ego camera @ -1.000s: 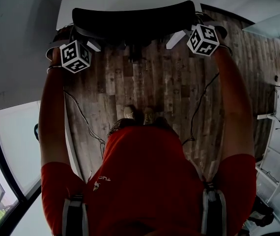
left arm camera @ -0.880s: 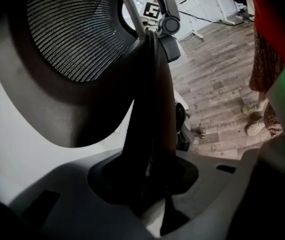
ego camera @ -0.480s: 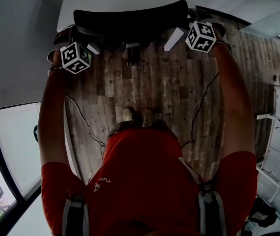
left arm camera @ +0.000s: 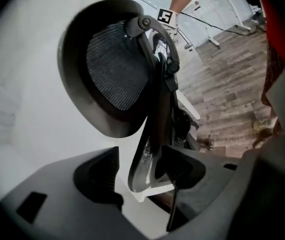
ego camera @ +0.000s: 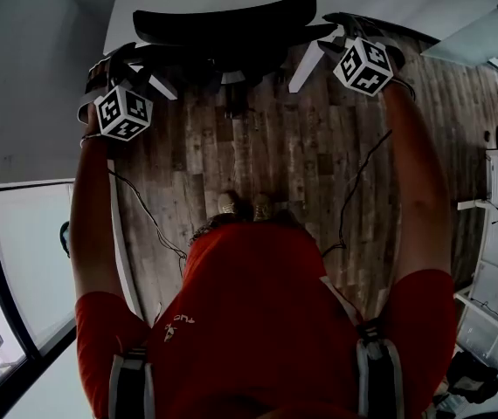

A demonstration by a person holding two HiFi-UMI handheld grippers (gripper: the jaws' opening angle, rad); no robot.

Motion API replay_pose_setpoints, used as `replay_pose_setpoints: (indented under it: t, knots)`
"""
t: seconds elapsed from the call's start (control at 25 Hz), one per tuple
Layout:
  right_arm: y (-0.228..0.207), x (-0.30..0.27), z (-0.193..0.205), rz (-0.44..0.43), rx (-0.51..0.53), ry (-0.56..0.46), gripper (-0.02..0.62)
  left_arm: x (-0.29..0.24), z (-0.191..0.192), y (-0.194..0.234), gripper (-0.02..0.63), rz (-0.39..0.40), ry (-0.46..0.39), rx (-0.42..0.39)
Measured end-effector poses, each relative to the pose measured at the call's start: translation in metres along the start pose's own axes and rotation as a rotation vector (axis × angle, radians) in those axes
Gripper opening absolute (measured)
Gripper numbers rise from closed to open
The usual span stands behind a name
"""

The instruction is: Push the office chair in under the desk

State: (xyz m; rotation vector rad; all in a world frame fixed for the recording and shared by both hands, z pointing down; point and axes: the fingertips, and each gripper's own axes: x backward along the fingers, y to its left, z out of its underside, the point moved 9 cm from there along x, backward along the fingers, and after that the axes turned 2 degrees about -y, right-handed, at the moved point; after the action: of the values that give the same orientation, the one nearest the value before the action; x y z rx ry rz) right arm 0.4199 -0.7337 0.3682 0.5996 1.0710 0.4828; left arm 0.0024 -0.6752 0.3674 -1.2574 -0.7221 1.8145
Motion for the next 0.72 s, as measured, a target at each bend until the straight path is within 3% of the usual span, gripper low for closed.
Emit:
replay_pose_setpoints:
  t: [0.24,0.48,0.72]
  knots:
    - [0.02,0.039,-0.022,0.156,-0.226,-0.195,0.238,0.049,-0.016,-0.002,0.261,-0.117,-0.188,0.309]
    - [0.055,0.073,-0.066,0.253,-0.477,-0.499,0.211,0.097,-0.064,-0.019,0.254,-0.126,-0.462,0.619]
    - [0.093,0.092,-0.121,0.259,-0.653,-0.763,0.11,0.125,-0.093,-0.042,0.132,-0.12,-0.657,0.817]
